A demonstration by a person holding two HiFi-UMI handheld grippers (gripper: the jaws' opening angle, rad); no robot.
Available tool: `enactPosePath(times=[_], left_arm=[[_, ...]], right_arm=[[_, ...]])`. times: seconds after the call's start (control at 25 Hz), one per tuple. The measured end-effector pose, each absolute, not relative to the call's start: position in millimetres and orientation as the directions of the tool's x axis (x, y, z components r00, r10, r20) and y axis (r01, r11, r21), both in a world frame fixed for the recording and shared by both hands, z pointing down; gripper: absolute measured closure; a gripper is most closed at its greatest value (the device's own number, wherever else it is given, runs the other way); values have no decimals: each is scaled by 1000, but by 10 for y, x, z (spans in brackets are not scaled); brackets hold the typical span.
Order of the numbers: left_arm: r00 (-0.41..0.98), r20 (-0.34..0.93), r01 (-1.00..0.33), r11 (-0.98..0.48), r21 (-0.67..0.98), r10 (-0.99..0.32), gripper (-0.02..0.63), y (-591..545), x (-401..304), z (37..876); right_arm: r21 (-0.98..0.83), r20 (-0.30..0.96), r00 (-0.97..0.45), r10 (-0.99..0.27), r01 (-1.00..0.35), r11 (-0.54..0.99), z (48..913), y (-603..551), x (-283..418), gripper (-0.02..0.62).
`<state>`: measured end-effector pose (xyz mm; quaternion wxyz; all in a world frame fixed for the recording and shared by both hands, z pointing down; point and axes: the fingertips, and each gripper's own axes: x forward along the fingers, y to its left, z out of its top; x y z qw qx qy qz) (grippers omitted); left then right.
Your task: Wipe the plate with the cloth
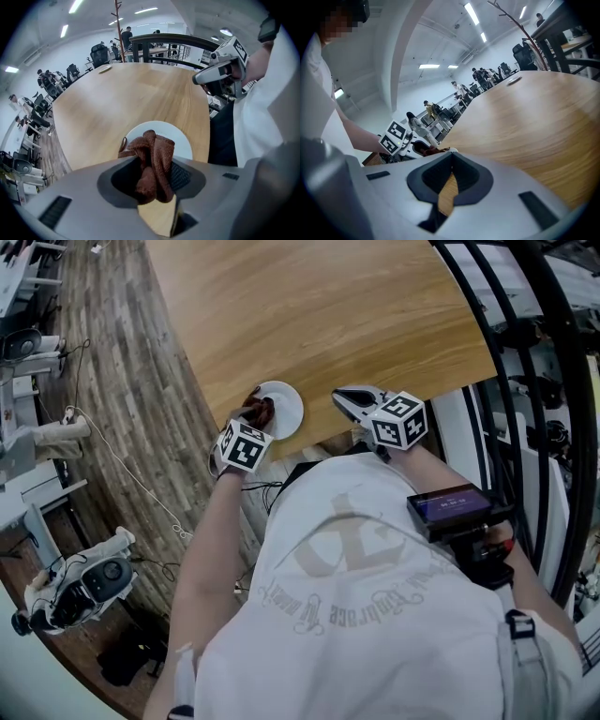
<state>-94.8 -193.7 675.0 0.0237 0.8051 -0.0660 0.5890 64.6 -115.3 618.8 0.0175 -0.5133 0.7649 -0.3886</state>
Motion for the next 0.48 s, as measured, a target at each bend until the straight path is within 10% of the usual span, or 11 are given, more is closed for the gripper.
enactPosePath(times=[0.48], left_arm=[[320, 945, 6, -998, 70, 68, 437, -1472, -626, 6758]], right_arm=[[-611, 378, -455, -806, -777, 152, 6223, -1134, 714, 581]])
